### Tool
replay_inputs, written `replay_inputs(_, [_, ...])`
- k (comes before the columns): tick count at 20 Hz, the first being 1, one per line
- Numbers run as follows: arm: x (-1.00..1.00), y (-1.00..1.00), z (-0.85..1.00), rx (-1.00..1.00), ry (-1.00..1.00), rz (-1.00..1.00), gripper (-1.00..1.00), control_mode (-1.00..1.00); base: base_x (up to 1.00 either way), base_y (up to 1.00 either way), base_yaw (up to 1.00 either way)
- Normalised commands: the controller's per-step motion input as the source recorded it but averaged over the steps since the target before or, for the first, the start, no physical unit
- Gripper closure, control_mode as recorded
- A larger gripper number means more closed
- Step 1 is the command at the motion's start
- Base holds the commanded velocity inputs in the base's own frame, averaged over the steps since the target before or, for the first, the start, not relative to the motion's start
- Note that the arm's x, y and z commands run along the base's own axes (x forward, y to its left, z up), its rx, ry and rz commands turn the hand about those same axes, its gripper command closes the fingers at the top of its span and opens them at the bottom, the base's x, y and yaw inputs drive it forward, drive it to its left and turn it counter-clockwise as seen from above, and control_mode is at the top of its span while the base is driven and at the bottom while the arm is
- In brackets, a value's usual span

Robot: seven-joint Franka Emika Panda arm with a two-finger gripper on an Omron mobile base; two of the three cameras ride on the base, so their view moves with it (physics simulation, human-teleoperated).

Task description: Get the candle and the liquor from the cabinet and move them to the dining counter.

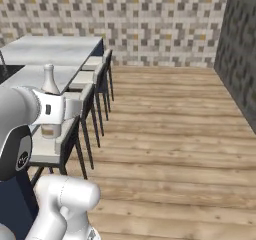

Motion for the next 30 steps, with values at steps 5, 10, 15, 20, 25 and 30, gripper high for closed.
replay_inputs(5, [0.00,0.00,0.00,0.00,0.00,0.00,1.00,1.00,0.80,-0.35,0.18])
replay_inputs(10, [0.00,0.00,0.00,0.00,0.00,0.00,1.00,1.00,0.80,-0.35,0.19])
replay_inputs(15, [0.00,0.00,0.00,0.00,0.00,0.00,1.00,1.00,0.78,-0.36,0.21])
replay_inputs(20, [0.00,0.00,0.00,0.00,0.00,0.00,1.00,1.00,0.69,-0.33,0.33])
replay_inputs(25, [0.00,0.00,0.00,0.00,0.00,0.00,1.00,1.00,0.64,-0.22,0.49])
replay_inputs(30, [0.00,0.00,0.00,0.00,0.00,0.00,1.00,1.00,0.61,-0.16,0.56])
